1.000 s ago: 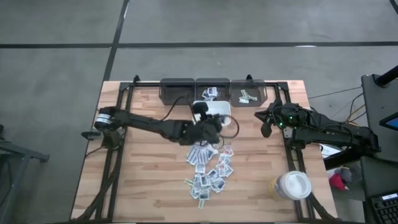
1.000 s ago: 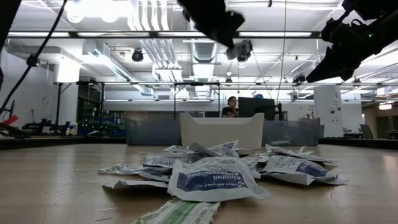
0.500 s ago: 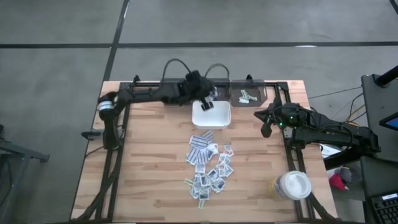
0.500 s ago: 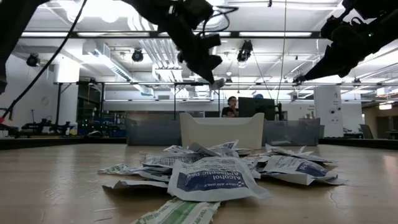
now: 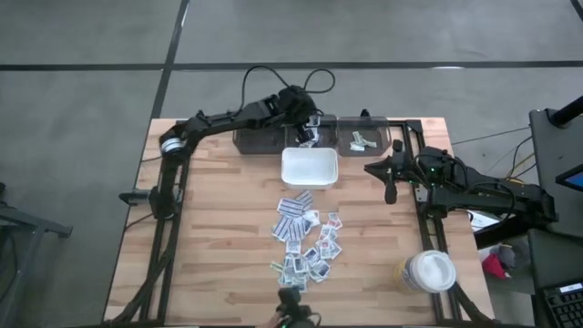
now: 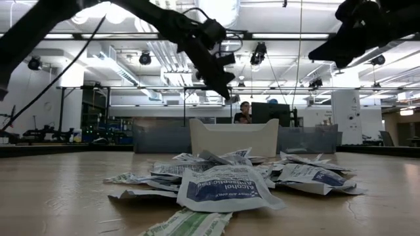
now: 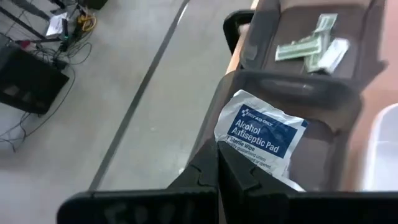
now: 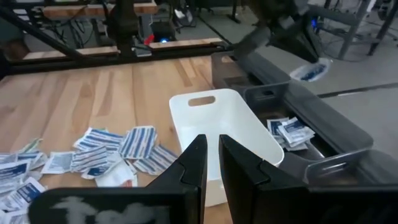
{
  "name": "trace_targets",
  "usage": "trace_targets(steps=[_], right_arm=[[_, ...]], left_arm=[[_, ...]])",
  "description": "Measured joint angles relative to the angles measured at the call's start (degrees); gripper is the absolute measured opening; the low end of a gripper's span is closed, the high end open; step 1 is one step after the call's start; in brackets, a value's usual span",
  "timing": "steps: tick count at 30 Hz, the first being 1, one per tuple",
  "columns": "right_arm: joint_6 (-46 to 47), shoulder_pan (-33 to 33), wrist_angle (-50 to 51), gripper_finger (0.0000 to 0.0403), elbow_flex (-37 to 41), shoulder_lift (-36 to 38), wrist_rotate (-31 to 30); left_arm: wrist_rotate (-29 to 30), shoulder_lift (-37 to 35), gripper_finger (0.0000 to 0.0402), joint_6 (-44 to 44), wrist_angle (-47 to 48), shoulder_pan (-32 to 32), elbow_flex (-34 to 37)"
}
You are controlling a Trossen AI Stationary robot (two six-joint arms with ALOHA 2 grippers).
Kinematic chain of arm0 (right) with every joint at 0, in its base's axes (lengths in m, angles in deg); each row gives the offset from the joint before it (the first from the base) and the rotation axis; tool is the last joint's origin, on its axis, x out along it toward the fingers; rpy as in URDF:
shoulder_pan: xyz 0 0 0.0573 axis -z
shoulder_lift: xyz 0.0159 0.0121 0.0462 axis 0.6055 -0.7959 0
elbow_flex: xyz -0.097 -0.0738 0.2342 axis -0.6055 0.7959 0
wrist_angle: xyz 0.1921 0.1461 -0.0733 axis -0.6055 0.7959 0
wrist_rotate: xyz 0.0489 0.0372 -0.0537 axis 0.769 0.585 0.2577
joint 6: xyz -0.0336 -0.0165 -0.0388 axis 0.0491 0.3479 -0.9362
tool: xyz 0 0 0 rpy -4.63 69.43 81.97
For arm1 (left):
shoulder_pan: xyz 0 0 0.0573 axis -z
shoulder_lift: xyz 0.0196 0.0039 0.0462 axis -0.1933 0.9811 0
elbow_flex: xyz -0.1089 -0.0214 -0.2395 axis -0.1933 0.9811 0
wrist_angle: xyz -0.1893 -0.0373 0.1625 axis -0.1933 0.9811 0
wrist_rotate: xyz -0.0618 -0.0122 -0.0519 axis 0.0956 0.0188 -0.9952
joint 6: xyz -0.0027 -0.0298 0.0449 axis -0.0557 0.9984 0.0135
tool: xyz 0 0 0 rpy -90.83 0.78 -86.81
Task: Pick & Place First Aid Supplies
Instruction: Put the blue alcohol pad into the middle gray bin
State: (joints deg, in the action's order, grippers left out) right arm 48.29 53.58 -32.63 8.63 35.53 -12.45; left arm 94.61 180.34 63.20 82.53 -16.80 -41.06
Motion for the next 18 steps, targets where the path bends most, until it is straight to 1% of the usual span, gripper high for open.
trace_targets(steps=[4, 7, 11, 14, 18], right_arm=[[1.2, 0.0, 0.0, 0.0038, 0.1, -0.1, 0.1], [2.5, 0.0, -0.2, 0.0038, 0.1, -0.1, 0.1], [3.2, 0.0, -0.2, 0.0038, 0.1, 0.1, 0.1], [3.2, 0.0, -0.2, 0.0038, 0.1, 0.1, -0.2], [3.2, 0.0, -0.2, 0.0038, 0.1, 0.1, -0.5]], left_arm=[[-1.5, 4.7, 0.0, -2.4, 3.9, -1.3, -6.3], [-3.7, 8.0, 0.0, -3.4, 9.3, -2.3, -11.3], [-5.1, 12.6, 0.0, -3.3, 16.9, -2.8, -16.6], [-6.1, 14.8, 0.0, -3.1, 21.1, -2.8, -19.3], [-6.1, 16.2, 0.0, -2.6, 22.4, -2.7, -20.3]])
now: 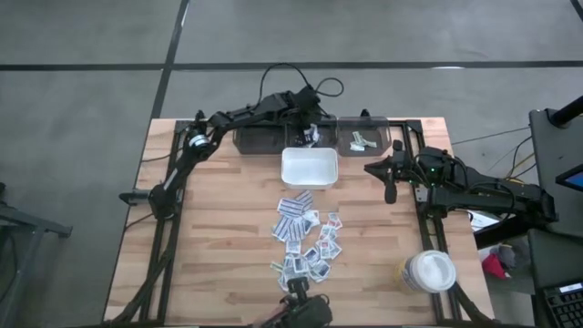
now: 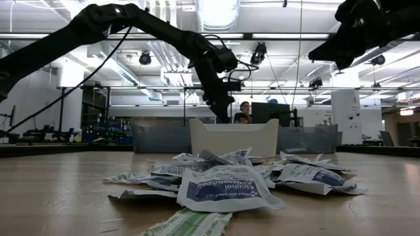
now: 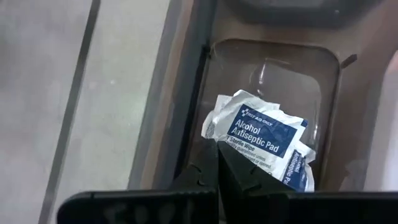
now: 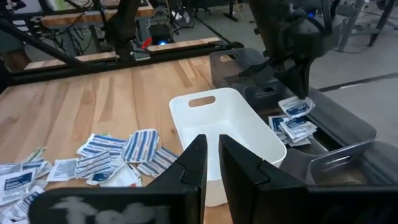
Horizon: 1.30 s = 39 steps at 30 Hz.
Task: Pick & Place First Aid Supplies
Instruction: Put the blue alcohol pad into the middle gray bin
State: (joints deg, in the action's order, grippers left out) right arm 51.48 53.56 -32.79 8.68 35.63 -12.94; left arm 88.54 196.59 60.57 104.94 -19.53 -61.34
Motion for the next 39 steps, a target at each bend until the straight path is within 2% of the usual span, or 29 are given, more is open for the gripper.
trace_targets(steps=[13, 16, 23, 26, 31, 39], right_arm=[[-0.1, 0.0, 0.0, 0.0038, 0.0, 0.0, 0.0], [0.0, 0.0, 0.0, 0.0038, 0.0, 0.0, 0.0], [0.0, 0.0, 0.1, 0.0038, 0.0, 0.0, 0.0], [0.1, 0.0, 0.1, 0.0038, 0.0, 0.0, 0.0], [-0.2, 0.0, 0.1, 0.0038, 0.0, 0.0, 0.0], [-0.2, 0.0, 0.1, 0.0038, 0.0, 0.0, 0.0]], left_arm=[[0.0, -0.1, 0.0006, 1.0, -0.4, -0.1, 0.8], [0.0, -0.1, 0.0028, 1.0, -0.4, -0.1, 0.8], [1.8, -1.3, 0.0112, 2.2, 0.2, -0.1, 0.1], [2.2, -2.4, 0.013, 2.9, 3.0, 0.3, -1.5], [1.9, -6.1, 0.0135, 5.1, 8.3, 2.2, -3.2], [1.8, -13.6, 0.0135, 17.0, 17.8, 7.9, -3.0]])
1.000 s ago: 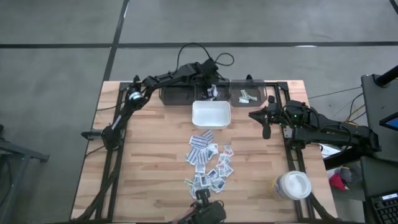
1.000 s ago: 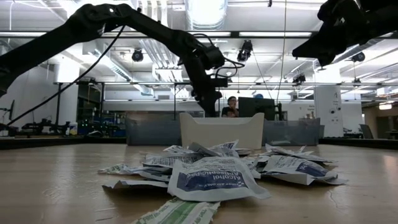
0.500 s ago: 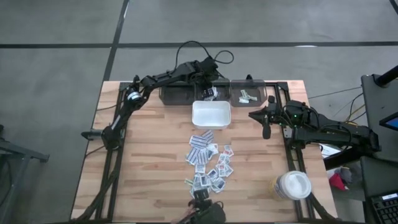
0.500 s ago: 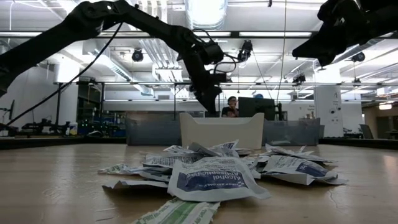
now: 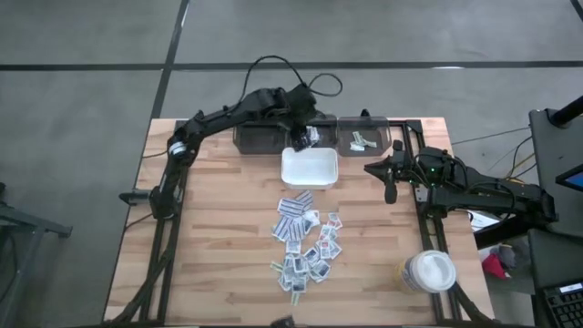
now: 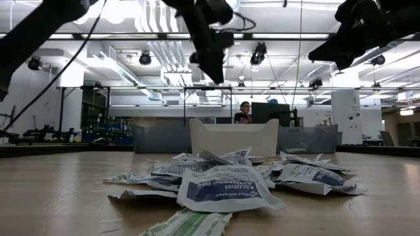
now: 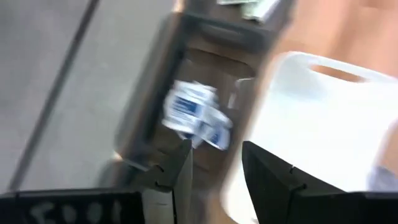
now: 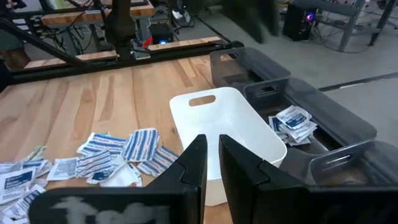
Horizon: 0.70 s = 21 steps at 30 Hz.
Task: Pick & Place First Aid Supplies
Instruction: Put the blue alcohol pad into the middle gray bin
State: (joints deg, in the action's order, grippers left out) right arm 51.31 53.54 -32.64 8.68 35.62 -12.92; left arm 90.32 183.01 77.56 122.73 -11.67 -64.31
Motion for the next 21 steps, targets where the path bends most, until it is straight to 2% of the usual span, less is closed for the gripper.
trace_targets(steps=[5, 10, 21], right_arm=[[0.0, 0.0, 0.1, 0.0038, 0.0, 0.0, 0.0], [0.0, 0.0, 1.2, 0.0038, 0.0, -0.1, 0.1], [-2.9, 0.0, 7.7, 0.0038, 0.1, -0.2, 0.2]], left_arm=[[-0.1, -3.0, 0.0135, 5.8, 6.2, 6.5, 0.1], [-0.1, -4.0, 0.0135, 13.0, 7.2, 14.9, 0.1], [0.9, -3.9, 0.0135, 36.8, 6.8, 31.7, 2.4]])
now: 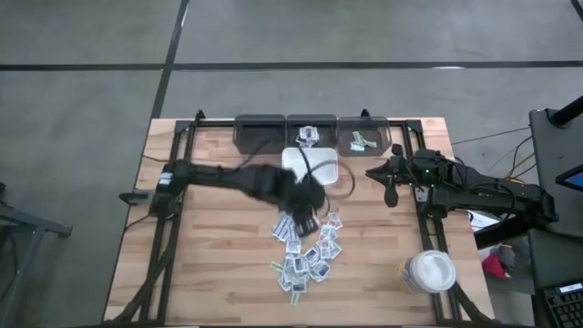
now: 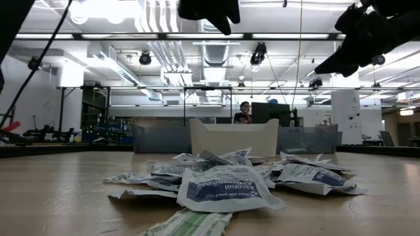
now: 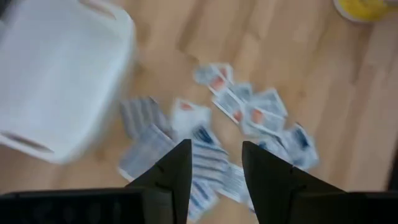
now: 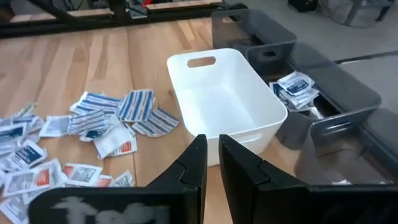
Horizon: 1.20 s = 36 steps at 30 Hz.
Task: Pick & Place First Aid Supplies
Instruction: Put the blue alcohol pad into the middle gray bin
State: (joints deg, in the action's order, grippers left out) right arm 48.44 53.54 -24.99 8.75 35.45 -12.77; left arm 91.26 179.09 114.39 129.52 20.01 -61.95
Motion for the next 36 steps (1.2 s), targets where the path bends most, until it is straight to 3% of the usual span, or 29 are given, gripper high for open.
trace_targets(steps=[3, 10, 22, 29, 36], right_arm=[[-2.0, 0.0, -1.0, 0.0038, 0.0, 0.1, 1.3], [-3.2, 0.0, -5.9, 0.0038, 0.0, 0.4, 10.8], [2.4, 0.2, -5.0, 0.0038, 0.0, 4.0, 9.9], [4.4, 0.3, 1.4, 0.0038, 0.0, 12.7, 8.8], [5.1, 0.3, 4.4, 0.0038, 0.1, 20.5, 8.8]], left_arm=[[0.5, 0.0, 0.0135, 6.1, -0.9, 3.2, 2.7], [1.1, 0.2, 0.0135, 13.1, -6.2, 7.8, 11.9], [-1.9, 0.2, 0.0135, 19.8, -18.1, 10.0, 24.7], [-2.2, 0.2, 0.0135, 20.0, -21.3, 10.1, 25.7], [-0.8, 0.2, 0.0135, 14.0, -24.8, 10.1, 25.8]])
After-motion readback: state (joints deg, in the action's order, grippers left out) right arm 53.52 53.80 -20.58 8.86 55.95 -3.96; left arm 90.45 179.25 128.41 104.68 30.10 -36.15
